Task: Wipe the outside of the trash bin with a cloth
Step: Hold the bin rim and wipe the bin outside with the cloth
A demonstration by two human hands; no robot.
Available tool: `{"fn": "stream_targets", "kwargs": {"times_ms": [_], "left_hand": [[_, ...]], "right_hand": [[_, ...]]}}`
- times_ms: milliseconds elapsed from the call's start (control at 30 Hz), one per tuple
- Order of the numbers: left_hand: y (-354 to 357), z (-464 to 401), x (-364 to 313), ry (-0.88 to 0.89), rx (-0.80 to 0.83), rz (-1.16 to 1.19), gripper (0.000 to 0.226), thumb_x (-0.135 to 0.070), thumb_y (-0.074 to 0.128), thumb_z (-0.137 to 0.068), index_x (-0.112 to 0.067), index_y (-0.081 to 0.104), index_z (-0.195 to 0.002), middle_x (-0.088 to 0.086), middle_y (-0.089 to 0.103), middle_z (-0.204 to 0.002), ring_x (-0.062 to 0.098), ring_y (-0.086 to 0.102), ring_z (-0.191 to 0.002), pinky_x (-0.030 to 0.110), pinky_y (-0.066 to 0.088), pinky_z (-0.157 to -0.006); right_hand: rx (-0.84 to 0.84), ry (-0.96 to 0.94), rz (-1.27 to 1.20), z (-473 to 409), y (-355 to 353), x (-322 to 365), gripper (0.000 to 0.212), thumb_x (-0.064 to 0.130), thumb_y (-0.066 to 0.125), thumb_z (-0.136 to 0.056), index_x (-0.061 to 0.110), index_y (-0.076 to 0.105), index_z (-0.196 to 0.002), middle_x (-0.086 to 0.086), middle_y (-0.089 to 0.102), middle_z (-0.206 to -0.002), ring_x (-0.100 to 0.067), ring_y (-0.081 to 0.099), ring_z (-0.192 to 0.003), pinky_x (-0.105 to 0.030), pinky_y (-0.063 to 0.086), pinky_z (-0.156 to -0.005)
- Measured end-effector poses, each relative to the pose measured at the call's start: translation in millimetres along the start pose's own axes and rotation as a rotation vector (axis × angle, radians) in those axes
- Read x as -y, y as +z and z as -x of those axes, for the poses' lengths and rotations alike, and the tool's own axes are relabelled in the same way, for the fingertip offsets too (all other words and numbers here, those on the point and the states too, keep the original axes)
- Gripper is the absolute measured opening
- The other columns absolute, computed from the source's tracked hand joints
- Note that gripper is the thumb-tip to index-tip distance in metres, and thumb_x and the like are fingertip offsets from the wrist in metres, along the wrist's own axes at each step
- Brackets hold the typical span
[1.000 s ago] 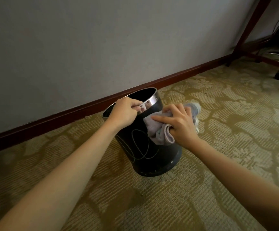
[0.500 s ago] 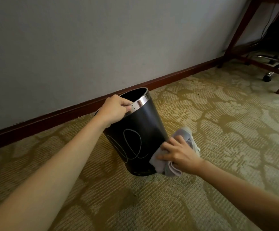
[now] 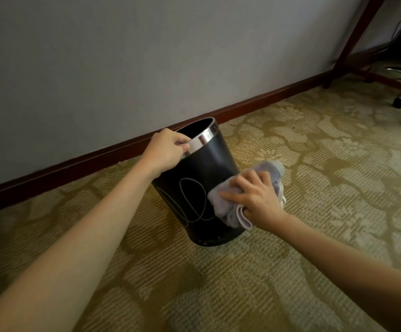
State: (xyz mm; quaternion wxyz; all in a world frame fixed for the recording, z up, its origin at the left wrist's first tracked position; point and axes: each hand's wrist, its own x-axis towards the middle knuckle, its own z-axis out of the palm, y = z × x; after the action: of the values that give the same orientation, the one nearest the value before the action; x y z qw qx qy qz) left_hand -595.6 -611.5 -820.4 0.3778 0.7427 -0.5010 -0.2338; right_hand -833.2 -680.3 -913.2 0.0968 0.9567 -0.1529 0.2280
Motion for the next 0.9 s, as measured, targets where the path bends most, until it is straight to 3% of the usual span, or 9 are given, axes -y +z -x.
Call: {"fn": "stream_targets", "kwargs": {"times_ms": [133,200,333,433,500,600,700,833,900], "left_hand": [[-5,-2,5,-0.033,-0.009,0.04,0.024,-0.014,0.055,-0.093,-0.021,0.07,-0.11,-0.008,0.067,-0.096,0.005,0.059,-0.088,0.023,0.043,-0.074],[-3,-1,4,0.002,0.012,0.026,0.022,-0.015,0.055,-0.093,-0.023,0.072,-0.105,-0.009,0.07,-0.092,0.006,0.062,-0.088,0.024,0.045,-0.075],[7,1,-3,0.071,0.019,-0.027,0.022,-0.017,0.056,-0.091,-0.025,0.076,-0.095,-0.014,0.07,-0.079,0.003,0.064,-0.08,0.025,0.046,-0.076],[11,2,-6,0.093,0.034,-0.047,0.021,-0.018,0.057,-0.091,-0.025,0.076,-0.095,-0.015,0.07,-0.081,0.002,0.063,-0.082,0.023,0.046,-0.076],[11,1,-4,0.1,0.017,-0.058,0.021,-0.018,0.057,-0.091,-0.026,0.076,-0.093,-0.015,0.07,-0.08,0.0,0.063,-0.081,0.021,0.044,-0.072],[10,0,0,0.085,0.001,-0.03,0.022,-0.017,0.056,-0.091,-0.028,0.075,-0.09,-0.017,0.068,-0.072,0.0,0.062,-0.077,0.019,0.042,-0.069],[9,-3,2,0.082,-0.017,-0.002,0.021,-0.016,0.056,-0.091,-0.025,0.075,-0.095,-0.017,0.069,-0.079,0.005,0.063,-0.085,0.026,0.047,-0.081],[10,-7,0,0.1,-0.032,0.005,0.021,-0.017,0.056,-0.092,-0.024,0.074,-0.1,-0.015,0.069,-0.085,0.006,0.062,-0.089,0.028,0.047,-0.083],[13,-8,-1,0.127,-0.022,-0.002,0.022,-0.018,0.054,-0.093,-0.024,0.074,-0.1,-0.012,0.071,-0.086,0.004,0.062,-0.087,0.027,0.047,-0.08]], "right_hand": [[0.207,-0.197,0.083,44,11,9,0.038,0.02,0.07,-0.071,0.034,0.068,-0.107,0.003,0.058,-0.097,-0.023,0.047,-0.089,-0.042,0.04,-0.069],[0.228,-0.237,0.1,39,5,6,0.031,0.02,0.066,-0.075,0.033,0.069,-0.104,0.003,0.057,-0.095,-0.022,0.048,-0.087,-0.041,0.039,-0.068],[0.009,-0.065,0.052,-16,-14,2,0.038,0.013,0.056,-0.071,0.029,0.07,-0.103,-0.005,0.058,-0.097,-0.024,0.044,-0.091,-0.04,0.029,-0.073],[-0.196,0.061,0.006,-48,-22,10,0.041,0.01,0.062,-0.067,0.028,0.071,-0.102,-0.009,0.06,-0.098,-0.026,0.042,-0.094,-0.041,0.028,-0.074],[-0.213,0.042,0.044,-46,-17,18,0.041,0.01,0.067,-0.065,0.027,0.072,-0.103,-0.009,0.062,-0.098,-0.027,0.042,-0.095,-0.042,0.028,-0.074],[-0.12,-0.02,0.114,-27,-7,20,0.044,0.01,0.074,-0.065,0.025,0.07,-0.106,-0.008,0.062,-0.097,-0.027,0.042,-0.093,-0.043,0.029,-0.074],[0.025,-0.09,0.145,2,5,23,0.04,0.017,0.072,-0.068,0.026,0.068,-0.106,-0.005,0.057,-0.099,-0.027,0.043,-0.092,-0.043,0.029,-0.072],[0.226,-0.207,0.175,40,17,34,0.026,0.027,0.074,-0.07,0.03,0.071,-0.096,0.001,0.056,-0.096,-0.024,0.045,-0.088,-0.041,0.029,-0.071],[0.235,-0.175,0.168,35,17,27,0.018,0.025,0.071,-0.072,0.03,0.07,-0.089,0.002,0.056,-0.093,-0.023,0.049,-0.086,-0.039,0.028,-0.071]]}}
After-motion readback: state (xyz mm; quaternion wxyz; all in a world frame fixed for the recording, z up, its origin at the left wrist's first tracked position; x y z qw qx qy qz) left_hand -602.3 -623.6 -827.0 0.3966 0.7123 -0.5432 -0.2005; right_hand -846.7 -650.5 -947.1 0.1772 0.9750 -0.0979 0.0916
